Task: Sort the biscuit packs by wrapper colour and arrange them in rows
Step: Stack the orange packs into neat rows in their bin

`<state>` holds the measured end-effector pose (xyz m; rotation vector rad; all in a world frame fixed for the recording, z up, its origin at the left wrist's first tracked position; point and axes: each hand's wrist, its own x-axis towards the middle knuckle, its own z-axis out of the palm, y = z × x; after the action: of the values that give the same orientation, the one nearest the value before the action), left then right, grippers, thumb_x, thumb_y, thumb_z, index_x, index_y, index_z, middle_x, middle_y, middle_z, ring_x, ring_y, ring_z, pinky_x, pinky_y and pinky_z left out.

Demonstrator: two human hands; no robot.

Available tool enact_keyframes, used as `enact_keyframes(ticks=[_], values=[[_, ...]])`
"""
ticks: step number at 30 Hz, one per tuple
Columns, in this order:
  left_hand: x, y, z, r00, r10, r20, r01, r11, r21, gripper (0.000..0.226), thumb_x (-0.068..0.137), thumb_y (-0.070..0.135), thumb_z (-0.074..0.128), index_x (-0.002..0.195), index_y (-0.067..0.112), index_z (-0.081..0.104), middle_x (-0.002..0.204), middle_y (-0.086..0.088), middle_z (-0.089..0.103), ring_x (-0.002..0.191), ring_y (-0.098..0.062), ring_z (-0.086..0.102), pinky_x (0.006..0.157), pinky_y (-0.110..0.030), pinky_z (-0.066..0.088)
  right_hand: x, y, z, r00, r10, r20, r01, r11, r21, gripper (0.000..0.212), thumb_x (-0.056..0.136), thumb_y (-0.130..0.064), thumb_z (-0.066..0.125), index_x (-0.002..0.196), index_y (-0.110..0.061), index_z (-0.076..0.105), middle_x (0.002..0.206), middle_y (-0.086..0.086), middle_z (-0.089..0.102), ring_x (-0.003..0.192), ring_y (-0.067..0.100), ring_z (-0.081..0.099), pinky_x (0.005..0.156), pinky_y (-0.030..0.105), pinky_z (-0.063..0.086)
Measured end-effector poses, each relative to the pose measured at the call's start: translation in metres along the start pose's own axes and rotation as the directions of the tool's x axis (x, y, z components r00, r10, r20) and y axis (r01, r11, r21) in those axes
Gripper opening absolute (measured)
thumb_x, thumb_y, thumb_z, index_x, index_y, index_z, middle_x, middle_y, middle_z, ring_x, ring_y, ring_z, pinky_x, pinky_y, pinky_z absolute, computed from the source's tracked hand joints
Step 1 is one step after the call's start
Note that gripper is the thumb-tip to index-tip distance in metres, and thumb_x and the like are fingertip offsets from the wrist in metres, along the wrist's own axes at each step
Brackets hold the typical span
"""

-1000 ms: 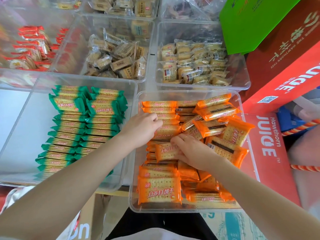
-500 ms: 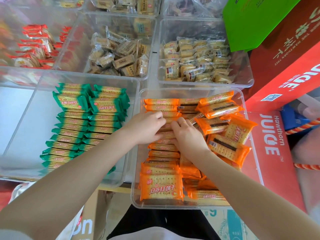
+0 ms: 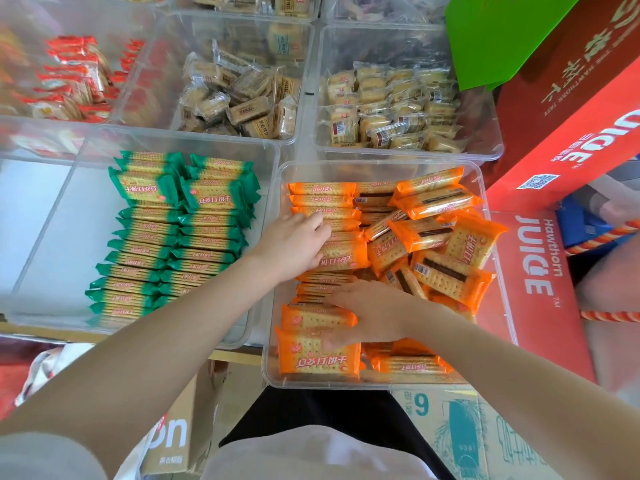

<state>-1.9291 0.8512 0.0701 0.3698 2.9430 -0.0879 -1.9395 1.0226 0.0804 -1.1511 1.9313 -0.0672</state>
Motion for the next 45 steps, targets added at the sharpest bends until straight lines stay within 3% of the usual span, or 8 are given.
enact_keyframes(ticks=[10, 14, 19, 25, 29, 33, 39, 45], values=[[0.000, -0.004, 0.002, 1.000, 0.011, 0.006, -0.010, 0.999, -0.037, 0.030, 0.093, 0.033, 0.049, 0.115, 0.012, 0.050, 0.120, -0.004, 0.050, 0.105, -0.023, 0.052, 0.088, -0.033, 0.039, -0.003, -0.009, 0.011, 0.976, -0.118, -0.184, 0.106, 0.991, -0.076, 0.069, 0.078, -0.057, 0.062, 0.133, -0.019, 0.044, 0.121, -0.004, 0.045, 0.111, 0.014, 0.039, 0.092, 0.028, 0.036], [0.002, -0.007, 0.000, 0.999, 0.015, 0.034, -0.012, 0.997, -0.082, 0.025, 0.093, 0.034, 0.051, 0.109, 0.015, 0.052, 0.114, -0.001, 0.051, 0.100, -0.021, 0.052, 0.080, -0.030, 0.037, -0.012, -0.010, 0.003, 0.985, -0.069, -0.159, 0.103, 0.971, 0.216, 0.048, 0.077, -0.038, 0.070, 0.117, -0.021, 0.050, 0.105, -0.007, 0.054, 0.094, 0.014, 0.052, 0.082, 0.032, 0.048], [0.002, -0.013, -0.005, 0.996, 0.015, 0.089, 0.003, 0.979, -0.203, 0.023, 0.086, 0.011, 0.055, 0.108, 0.013, 0.059, 0.109, -0.005, 0.055, 0.097, -0.026, 0.052, 0.070, -0.032, 0.037, -0.025, 0.019, -0.030, 0.914, 0.097, -0.394, 0.072, 0.917, 0.393, 0.044, 0.075, -0.024, 0.074, 0.113, -0.023, 0.052, 0.099, -0.003, 0.060, 0.085, 0.015, 0.058, 0.073, 0.027, 0.047], [0.000, -0.019, -0.009, 0.989, 0.036, 0.141, 0.000, 0.969, -0.249, 0.036, 0.089, 0.000, 0.042, 0.117, 0.010, 0.062, 0.118, -0.004, 0.055, 0.102, -0.023, 0.053, 0.085, -0.035, 0.043, -0.005, 0.030, -0.019, 0.880, 0.034, -0.473, -0.037, 0.999, 0.004, 0.047, 0.083, -0.025, 0.065, 0.128, -0.021, 0.053, 0.119, 0.001, 0.053, 0.110, 0.020, 0.051, 0.087, 0.033, 0.046], [-0.005, -0.016, -0.013, 0.990, 0.045, 0.130, -0.013, 0.972, -0.234, 0.036, 0.095, 0.033, 0.040, 0.121, 0.016, 0.059, 0.121, -0.001, 0.054, 0.098, -0.019, 0.055, 0.082, -0.035, 0.046, 0.014, 0.020, 0.008, 0.811, 0.095, -0.578, -0.183, 0.978, -0.097, 0.053, 0.080, -0.031, 0.069, 0.127, -0.016, 0.048, 0.123, 0.006, 0.048, 0.115, 0.028, 0.045, 0.086, 0.041, 0.050], [-0.010, -0.009, -0.010, 0.986, 0.024, 0.168, -0.006, 0.994, -0.107, 0.068, 0.080, 0.065, 0.050, 0.132, 0.021, 0.045, 0.128, 0.001, 0.046, 0.110, -0.019, 0.048, 0.088, -0.032, 0.041, 0.027, 0.016, 0.015, 0.696, 0.174, -0.697, -0.278, 0.960, -0.038, 0.058, 0.058, -0.039, 0.084, 0.103, -0.010, 0.060, 0.104, 0.013, 0.057, 0.094, 0.034, 0.057, 0.074, 0.043, 0.052], [-0.013, 0.003, -0.003, 0.996, -0.040, 0.083, 0.044, 0.998, -0.052, 0.090, 0.073, 0.067, 0.058, 0.141, 0.017, 0.029, 0.133, -0.002, 0.043, 0.119, -0.021, 0.043, 0.098, -0.033, 0.035, 0.020, 0.021, 0.019, 0.776, 0.233, -0.586, -0.093, 0.961, 0.259, 0.088, 0.074, -0.046, 0.073, 0.142, -0.019, 0.025, 0.142, 0.003, 0.021, 0.132, 0.024, 0.022, 0.102, 0.038, 0.038], [-0.017, 0.007, -0.003, 0.998, -0.038, 0.051, 0.040, 0.999, -0.031, 0.099, 0.079, 0.055, 0.058, 0.148, 0.006, 0.006, 0.146, -0.008, 0.028, 0.134, -0.022, 0.028, 0.109, -0.033, 0.024, 0.022, 0.016, 0.016, 0.780, 0.384, -0.494, 0.025, 0.770, 0.638, 0.067, 0.101, -0.023, 0.036, 0.148, -0.011, -0.009, 0.156, 0.003, -0.014, 0.143, 0.014, -0.012, 0.110, 0.022, -0.001]])
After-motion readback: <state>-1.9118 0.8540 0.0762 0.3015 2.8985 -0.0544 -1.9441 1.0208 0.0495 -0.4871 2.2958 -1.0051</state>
